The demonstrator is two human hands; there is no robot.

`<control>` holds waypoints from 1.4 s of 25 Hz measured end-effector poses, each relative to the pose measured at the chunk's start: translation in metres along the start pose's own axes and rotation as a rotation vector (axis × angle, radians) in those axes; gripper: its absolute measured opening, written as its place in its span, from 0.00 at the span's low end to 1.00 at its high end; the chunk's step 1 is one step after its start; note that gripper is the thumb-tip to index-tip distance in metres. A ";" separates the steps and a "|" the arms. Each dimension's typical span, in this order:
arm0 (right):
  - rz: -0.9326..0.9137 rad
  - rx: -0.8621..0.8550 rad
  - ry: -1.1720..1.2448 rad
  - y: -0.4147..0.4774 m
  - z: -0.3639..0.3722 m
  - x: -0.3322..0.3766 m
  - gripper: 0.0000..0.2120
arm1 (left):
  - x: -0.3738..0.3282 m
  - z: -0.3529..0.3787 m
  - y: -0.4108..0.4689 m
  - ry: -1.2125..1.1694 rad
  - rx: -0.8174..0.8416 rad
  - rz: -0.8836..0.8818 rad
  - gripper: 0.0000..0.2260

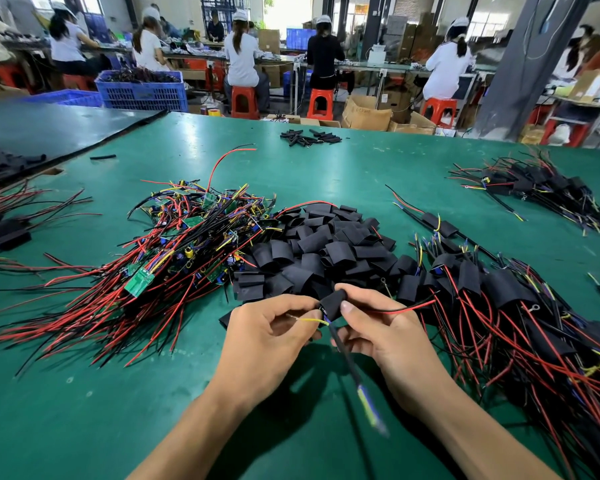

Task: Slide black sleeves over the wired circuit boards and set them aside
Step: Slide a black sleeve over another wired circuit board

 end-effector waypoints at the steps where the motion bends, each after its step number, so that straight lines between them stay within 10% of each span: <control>1: -0.014 -0.004 -0.007 -0.001 0.000 0.000 0.11 | 0.001 -0.001 0.001 0.040 -0.007 0.019 0.08; 12: -0.028 0.001 -0.028 -0.002 0.003 0.002 0.10 | 0.003 0.000 0.001 0.180 -0.110 0.188 0.11; 21: 0.045 0.115 -0.037 0.000 -0.001 -0.004 0.29 | -0.001 0.003 -0.004 0.145 -0.120 0.248 0.16; 35: 0.099 0.105 0.100 0.002 0.004 -0.004 0.21 | 0.005 0.005 -0.002 0.321 -0.114 0.491 0.05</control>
Point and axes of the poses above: each hand's wrist, its own y-axis towards the middle knuckle, its own z-axis out of the palm, x = y × z, the point moved 3 cm from there along y, towards the middle knuckle, and after that the axes turned 8 degrees about -x, right-handed, at the moved point
